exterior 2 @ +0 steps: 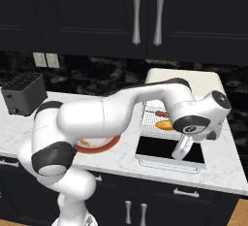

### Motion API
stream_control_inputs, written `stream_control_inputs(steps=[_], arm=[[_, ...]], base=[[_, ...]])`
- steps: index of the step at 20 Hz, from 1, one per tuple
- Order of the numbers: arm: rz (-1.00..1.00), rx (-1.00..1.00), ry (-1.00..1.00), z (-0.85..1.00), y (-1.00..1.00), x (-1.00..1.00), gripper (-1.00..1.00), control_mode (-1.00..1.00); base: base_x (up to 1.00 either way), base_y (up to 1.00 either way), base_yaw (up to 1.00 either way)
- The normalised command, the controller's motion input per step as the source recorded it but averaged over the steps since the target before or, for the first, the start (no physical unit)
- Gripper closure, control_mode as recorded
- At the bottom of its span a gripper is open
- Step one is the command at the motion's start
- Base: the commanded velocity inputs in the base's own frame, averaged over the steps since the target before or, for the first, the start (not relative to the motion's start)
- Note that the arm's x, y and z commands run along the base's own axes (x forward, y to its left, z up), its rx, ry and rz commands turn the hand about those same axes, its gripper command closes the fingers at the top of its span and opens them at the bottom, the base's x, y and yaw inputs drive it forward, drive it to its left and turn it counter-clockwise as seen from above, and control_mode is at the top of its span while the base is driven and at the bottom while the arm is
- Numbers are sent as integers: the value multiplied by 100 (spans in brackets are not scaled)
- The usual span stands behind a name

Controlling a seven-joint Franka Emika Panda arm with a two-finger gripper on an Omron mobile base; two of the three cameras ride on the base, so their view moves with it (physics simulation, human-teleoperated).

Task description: Pick up the kebab skewer and baguette bread, and place them inside the toaster oven. Close the toaster oven door and start by setting the timer.

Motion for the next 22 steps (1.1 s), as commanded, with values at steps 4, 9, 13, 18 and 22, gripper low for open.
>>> stream_control_inputs(steps=[4,9,13,18,22], arm=[[-70,0,3,12,1,2,-100,-100],[-69,0,8,0,4,21,-100,-100],[-73,-3,11,-16,23,3,-100,-100],[-69,0,16,-17,9,17,-100,-100],[-54,0,3,-21,-2,-1,-100,-100]], base=[[0,0,0],[0,0,0],[0,0,0],[0,0,0],[0,0,0]])
